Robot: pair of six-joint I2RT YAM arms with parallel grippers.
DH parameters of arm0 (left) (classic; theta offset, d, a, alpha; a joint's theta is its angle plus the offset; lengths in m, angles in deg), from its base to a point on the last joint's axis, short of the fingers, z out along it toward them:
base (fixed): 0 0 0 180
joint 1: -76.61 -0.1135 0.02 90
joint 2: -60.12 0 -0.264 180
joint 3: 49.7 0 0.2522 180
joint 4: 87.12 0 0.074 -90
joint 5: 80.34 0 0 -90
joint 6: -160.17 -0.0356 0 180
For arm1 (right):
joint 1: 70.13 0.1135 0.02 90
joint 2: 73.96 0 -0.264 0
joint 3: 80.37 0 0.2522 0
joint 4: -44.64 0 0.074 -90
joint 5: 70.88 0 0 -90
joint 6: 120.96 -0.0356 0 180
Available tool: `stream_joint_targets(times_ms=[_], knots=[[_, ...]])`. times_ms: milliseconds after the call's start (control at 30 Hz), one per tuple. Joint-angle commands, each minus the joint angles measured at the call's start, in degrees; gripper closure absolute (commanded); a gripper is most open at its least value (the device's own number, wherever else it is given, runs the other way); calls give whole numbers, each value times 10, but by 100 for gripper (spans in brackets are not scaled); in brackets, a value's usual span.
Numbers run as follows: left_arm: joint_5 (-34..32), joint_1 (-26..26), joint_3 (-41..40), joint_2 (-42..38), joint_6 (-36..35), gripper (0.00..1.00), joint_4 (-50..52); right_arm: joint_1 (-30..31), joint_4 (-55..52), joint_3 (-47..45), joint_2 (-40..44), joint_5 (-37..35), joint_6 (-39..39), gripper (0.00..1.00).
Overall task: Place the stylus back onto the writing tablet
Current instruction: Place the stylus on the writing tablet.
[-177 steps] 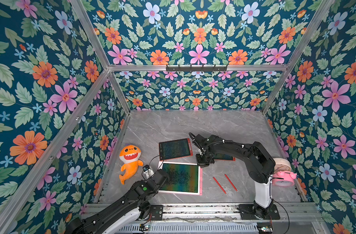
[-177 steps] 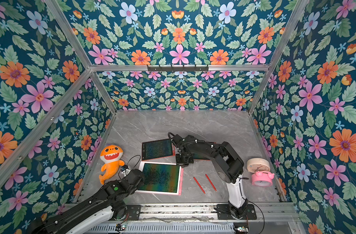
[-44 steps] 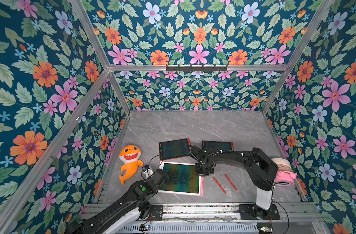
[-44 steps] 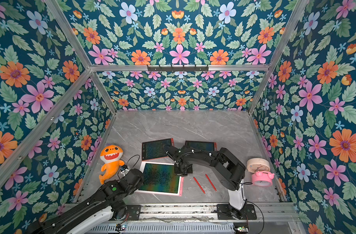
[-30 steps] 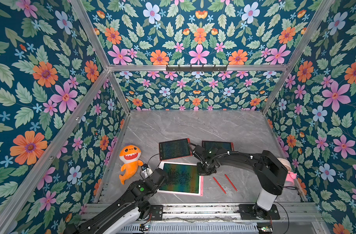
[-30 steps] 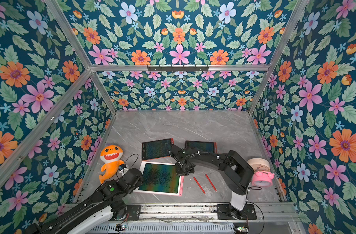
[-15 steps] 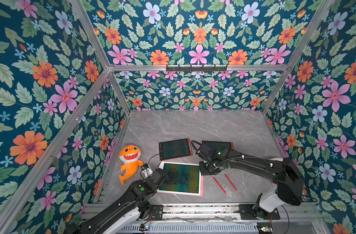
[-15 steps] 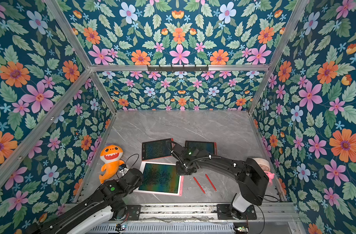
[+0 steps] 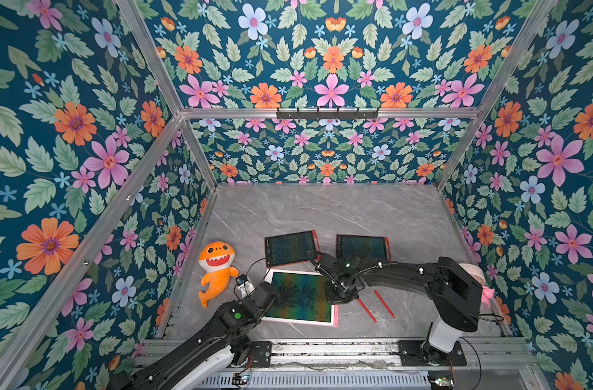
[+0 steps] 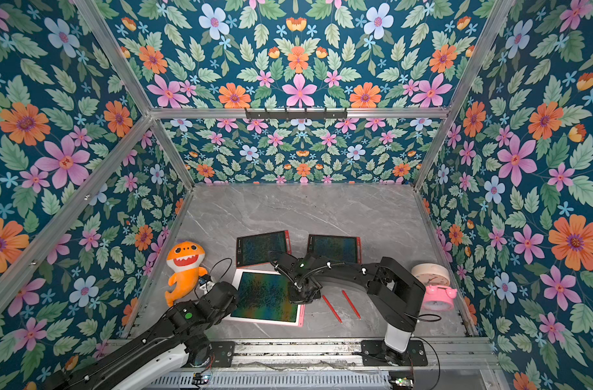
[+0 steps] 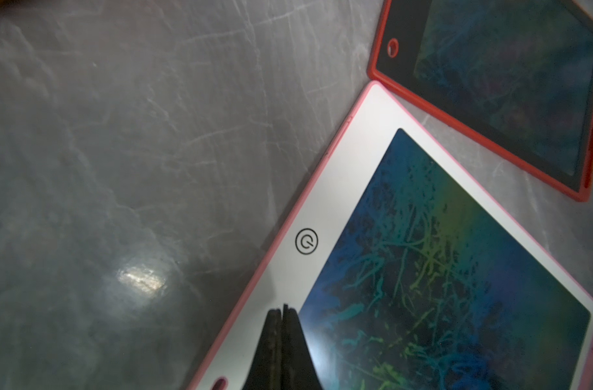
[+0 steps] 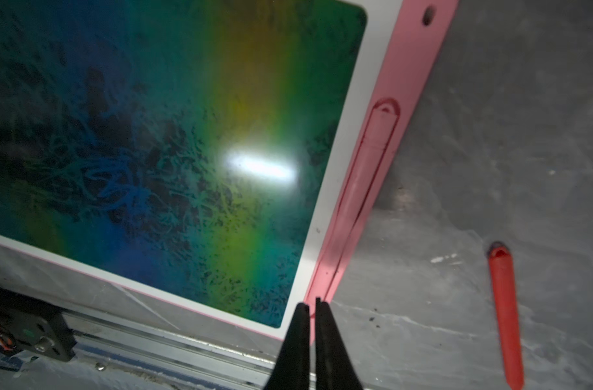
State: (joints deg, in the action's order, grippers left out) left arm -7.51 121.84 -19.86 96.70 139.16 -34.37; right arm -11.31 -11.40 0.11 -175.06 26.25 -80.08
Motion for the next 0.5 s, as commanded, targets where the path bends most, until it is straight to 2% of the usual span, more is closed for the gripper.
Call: stream_joint_targets(times_ms=[0, 467], knots=[[-2, 0, -1, 1, -3, 100, -1, 1, -3, 8, -15, -7, -11, 90], [-1, -1, -7, 2, -4, 100, -4, 1, 9, -12, -65, -4, -21, 94]])
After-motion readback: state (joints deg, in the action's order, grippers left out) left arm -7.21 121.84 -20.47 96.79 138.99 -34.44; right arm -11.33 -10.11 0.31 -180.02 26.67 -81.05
